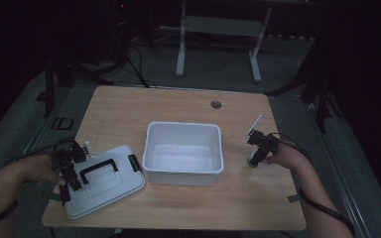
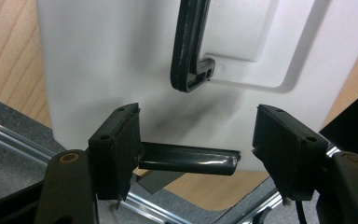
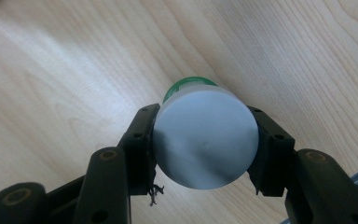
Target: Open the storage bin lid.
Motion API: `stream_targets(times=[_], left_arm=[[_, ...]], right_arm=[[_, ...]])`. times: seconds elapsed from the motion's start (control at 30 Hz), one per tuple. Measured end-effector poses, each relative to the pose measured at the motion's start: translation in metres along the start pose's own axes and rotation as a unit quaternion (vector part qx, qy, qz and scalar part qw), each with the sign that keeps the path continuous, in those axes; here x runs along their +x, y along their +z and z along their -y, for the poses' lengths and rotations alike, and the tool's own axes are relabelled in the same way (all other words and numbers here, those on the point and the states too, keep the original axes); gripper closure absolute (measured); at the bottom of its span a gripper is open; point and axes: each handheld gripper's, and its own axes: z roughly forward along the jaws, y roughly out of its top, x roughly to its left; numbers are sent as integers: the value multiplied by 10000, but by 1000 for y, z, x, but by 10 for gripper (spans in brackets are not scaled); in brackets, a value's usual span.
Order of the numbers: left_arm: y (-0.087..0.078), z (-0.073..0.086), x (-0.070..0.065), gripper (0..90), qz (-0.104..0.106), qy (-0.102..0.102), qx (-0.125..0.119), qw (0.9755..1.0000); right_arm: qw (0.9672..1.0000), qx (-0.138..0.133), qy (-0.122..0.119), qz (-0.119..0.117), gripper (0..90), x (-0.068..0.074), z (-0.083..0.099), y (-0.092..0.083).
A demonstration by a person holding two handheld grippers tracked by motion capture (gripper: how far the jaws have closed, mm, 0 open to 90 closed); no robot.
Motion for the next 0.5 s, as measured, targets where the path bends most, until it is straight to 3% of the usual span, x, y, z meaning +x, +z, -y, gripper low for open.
stream_targets(times=[0.13, 0.3, 0.5], left_arm=[[1, -1, 0, 319, 87, -34, 14, 10000], [1, -3, -1, 319, 44, -1, 15, 10000], [-1, -4, -2, 319, -11, 27, 32, 10000]], right_arm=[[9997, -13, -233, -3, 499, 7, -1, -10], [9983, 9, -580, -32, 499, 18, -3, -27], [9941, -95, -1078, -117, 500, 32, -3, -54]])
